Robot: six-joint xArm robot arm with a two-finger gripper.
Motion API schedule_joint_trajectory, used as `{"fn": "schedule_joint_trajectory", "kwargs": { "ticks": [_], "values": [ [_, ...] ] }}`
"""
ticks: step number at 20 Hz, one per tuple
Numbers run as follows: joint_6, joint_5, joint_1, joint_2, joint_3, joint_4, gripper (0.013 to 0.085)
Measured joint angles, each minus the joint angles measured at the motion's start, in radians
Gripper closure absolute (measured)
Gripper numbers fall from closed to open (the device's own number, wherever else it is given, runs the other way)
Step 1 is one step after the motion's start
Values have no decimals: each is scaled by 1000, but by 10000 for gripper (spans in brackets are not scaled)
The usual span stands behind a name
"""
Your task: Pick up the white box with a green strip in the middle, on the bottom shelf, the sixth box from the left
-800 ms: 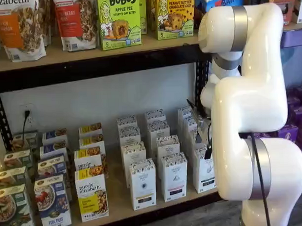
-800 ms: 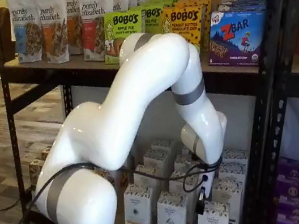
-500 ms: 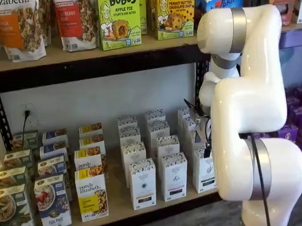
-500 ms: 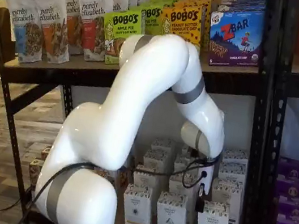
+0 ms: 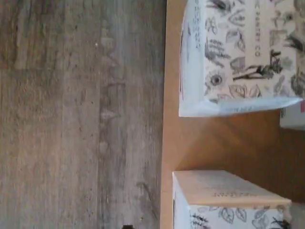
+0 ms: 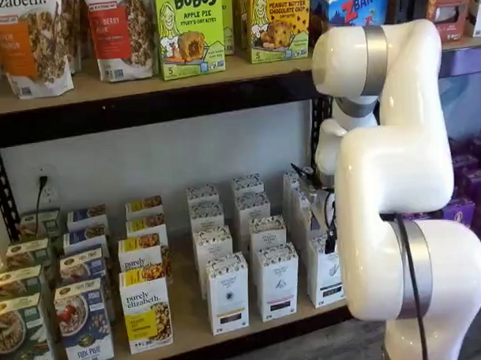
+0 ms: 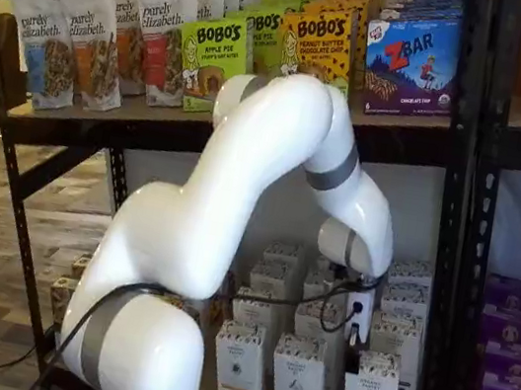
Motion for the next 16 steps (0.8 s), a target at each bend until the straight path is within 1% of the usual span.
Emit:
{"fn": "schedule_joint_trajectory", "kwargs": {
  "ticks": [6,12,16],
  "values": [
    [-3,14,-7,76,-87,-4,130],
    [23,13,-10,138,-151,-38,130],
    [59,16,-11,167,-177,-80,130]
  ]
}}
